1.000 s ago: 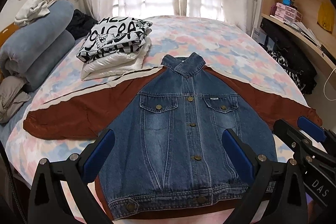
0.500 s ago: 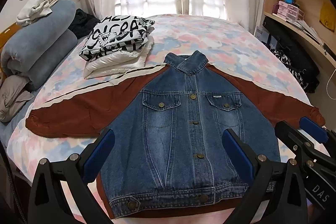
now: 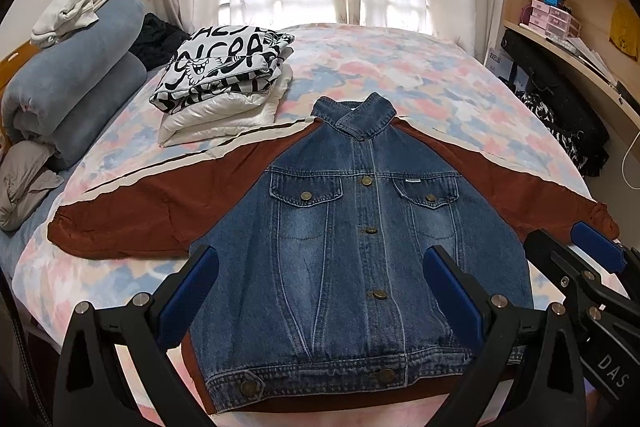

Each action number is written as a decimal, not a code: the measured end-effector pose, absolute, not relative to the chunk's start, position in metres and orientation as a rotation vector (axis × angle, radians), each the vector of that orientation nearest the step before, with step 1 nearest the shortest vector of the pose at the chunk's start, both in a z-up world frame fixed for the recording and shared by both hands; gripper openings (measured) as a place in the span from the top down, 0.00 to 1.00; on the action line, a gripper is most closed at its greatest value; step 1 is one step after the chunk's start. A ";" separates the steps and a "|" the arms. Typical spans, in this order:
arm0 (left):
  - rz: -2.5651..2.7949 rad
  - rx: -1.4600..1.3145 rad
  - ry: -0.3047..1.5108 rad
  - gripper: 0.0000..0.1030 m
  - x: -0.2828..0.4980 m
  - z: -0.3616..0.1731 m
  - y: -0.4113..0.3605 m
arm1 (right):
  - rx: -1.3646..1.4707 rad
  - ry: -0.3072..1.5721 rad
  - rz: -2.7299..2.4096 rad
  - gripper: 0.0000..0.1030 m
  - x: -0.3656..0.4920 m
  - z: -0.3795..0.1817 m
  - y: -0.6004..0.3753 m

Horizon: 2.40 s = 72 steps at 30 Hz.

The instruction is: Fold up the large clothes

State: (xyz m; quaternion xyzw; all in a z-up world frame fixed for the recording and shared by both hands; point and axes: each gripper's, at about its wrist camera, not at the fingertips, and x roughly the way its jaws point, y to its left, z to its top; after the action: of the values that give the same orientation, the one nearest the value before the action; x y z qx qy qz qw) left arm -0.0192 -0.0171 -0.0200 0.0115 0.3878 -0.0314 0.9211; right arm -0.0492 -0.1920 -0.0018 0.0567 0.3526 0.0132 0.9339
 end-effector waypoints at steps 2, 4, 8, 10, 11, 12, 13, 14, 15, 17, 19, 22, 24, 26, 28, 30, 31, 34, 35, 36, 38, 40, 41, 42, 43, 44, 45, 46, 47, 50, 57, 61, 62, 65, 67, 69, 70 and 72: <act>-0.066 0.023 0.796 0.02 -0.019 -0.020 -0.017 | 0.117 0.722 0.029 0.32 -0.049 -0.002 -0.192; -0.066 0.022 0.796 0.02 -0.019 -0.020 -0.017 | 0.116 0.720 0.028 0.32 -0.049 -0.002 -0.192; -0.066 0.021 0.798 0.02 -0.019 -0.020 -0.018 | 0.116 0.721 0.028 0.32 -0.049 -0.001 -0.193; -0.066 0.022 0.800 0.02 -0.019 -0.020 -0.018 | 0.116 0.722 0.030 0.32 -0.049 -0.001 -0.192; -0.065 0.022 0.798 0.02 -0.019 -0.020 -0.018 | 0.116 0.721 0.030 0.32 -0.049 -0.002 -0.192; -0.064 0.022 0.798 0.02 -0.019 -0.020 -0.018 | 0.116 0.721 0.029 0.32 -0.049 -0.001 -0.193; -0.064 0.022 0.798 0.02 -0.019 -0.020 -0.018 | 0.117 0.721 0.029 0.32 -0.050 -0.001 -0.194; -0.065 0.022 0.799 0.02 -0.019 -0.020 -0.018 | 0.117 0.720 0.029 0.32 -0.049 -0.002 -0.193; -0.065 0.022 0.799 0.02 -0.019 -0.020 -0.018 | 0.117 0.721 0.028 0.32 -0.049 -0.002 -0.193; -0.065 0.023 0.798 0.02 -0.019 -0.020 -0.018 | 0.118 0.720 0.027 0.32 -0.049 -0.002 -0.193; -0.067 0.022 0.798 0.02 -0.019 -0.020 -0.017 | 0.120 0.722 0.027 0.32 -0.049 -0.002 -0.194; -0.066 0.022 0.797 0.02 -0.019 -0.020 -0.017 | 0.120 0.721 0.031 0.32 -0.049 -0.001 -0.193; -0.065 0.022 0.796 0.02 -0.018 -0.018 -0.019 | 0.117 0.718 0.033 0.32 -0.048 0.001 -0.195; -0.064 0.025 0.796 0.02 -0.015 -0.017 -0.022 | 0.110 0.710 0.042 0.32 -0.047 0.003 -0.194; -0.062 0.027 0.796 0.02 -0.011 -0.014 -0.024 | 0.097 0.699 0.041 0.32 -0.047 0.010 -0.201; -0.060 0.028 0.796 0.02 -0.005 -0.012 -0.027 | 0.093 0.682 0.048 0.32 -0.047 0.014 -0.208; -0.060 0.030 0.795 0.02 -0.002 -0.011 -0.029 | 0.095 0.671 0.049 0.32 -0.047 0.017 -0.212; -0.076 0.040 0.791 0.02 0.011 -0.002 -0.037 | 0.068 0.659 0.037 0.32 -0.044 0.023 -0.228; -0.079 0.043 0.788 0.02 0.015 0.000 -0.040 | 0.062 0.663 0.023 0.32 -0.041 0.026 -0.234; -0.080 0.045 0.781 0.02 0.018 0.003 -0.043 | 0.065 0.668 0.018 0.32 -0.039 0.027 -0.240; -0.104 0.049 0.767 0.02 0.025 0.009 -0.051 | 0.071 0.692 0.008 0.32 -0.033 0.029 -0.254; -0.123 0.059 0.750 0.02 0.030 0.017 -0.060 | 0.080 0.714 0.002 0.32 -0.028 0.032 -0.269; -0.128 0.063 0.737 0.02 0.032 0.021 -0.064 | 0.097 0.719 0.007 0.32 -0.026 0.035 -0.278; -0.133 0.068 0.712 0.02 0.033 0.027 -0.070 | 0.116 0.724 0.015 0.32 -0.024 0.037 -0.286; -0.139 0.073 0.693 0.02 0.035 0.031 -0.075 | 0.140 0.728 0.025 0.32 -0.022 0.040 -0.296; -0.145 0.079 0.673 0.02 0.036 0.036 -0.080 | 0.152 0.729 0.026 0.30 -0.022 0.041 -0.302; -0.151 0.088 0.648 0.02 0.039 0.041 -0.086 | 0.167 0.728 0.019 0.27 -0.021 0.045 -0.313; -0.159 0.092 0.634 0.02 0.041 0.045 -0.090 | 0.184 0.713 0.017 0.27 -0.023 0.049 -0.324; -0.176 0.096 0.619 0.02 0.044 0.049 -0.096 | 0.202 0.693 0.017 0.27 -0.025 0.051 -0.332; -0.229 0.100 0.584 0.02 0.052 0.059 -0.114 | 0.241 0.636 -0.006 0.27 -0.030 0.062 -0.363; -0.308 0.055 0.496 0.02 0.077 0.069 -0.167 | 0.277 0.588 -0.161 0.27 -0.029 0.066 -0.447; -0.370 0.052 0.510 0.02 0.092 0.064 -0.205 | 0.304 0.640 -0.222 0.27 -0.029 0.052 -0.493; -0.373 0.057 0.512 0.01 0.095 0.062 -0.215 | 0.308 0.640 -0.238 0.27 -0.032 0.047 -0.504; -0.390 0.083 0.512 0.01 0.101 0.051 -0.246 | 0.325 0.660 -0.292 0.27 -0.038 0.032 -0.535; -0.377 0.099 0.517 0.01 0.106 0.042 -0.262 | 0.341 0.674 -0.328 0.27 -0.041 0.023 -0.551; -0.370 0.096 0.540 0.01 0.112 0.031 -0.276 | 0.372 0.685 -0.364 0.27 -0.044 0.012 -0.569; -0.372 0.085 0.555 0.01 0.114 0.027 -0.279 | 0.386 0.693 -0.373 0.27 -0.044 0.006 -0.577; -0.361 0.066 0.608 0.01 0.123 0.013 -0.286 | 0.421 0.703 -0.371 0.27 -0.046 -0.006 -0.593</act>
State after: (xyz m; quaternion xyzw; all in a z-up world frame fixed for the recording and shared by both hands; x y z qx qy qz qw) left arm 0.1233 -0.2860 0.0135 0.0324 0.2975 -0.1768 0.9376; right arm -0.0461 -0.5934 -0.0062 0.2036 0.3395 -0.1792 0.9006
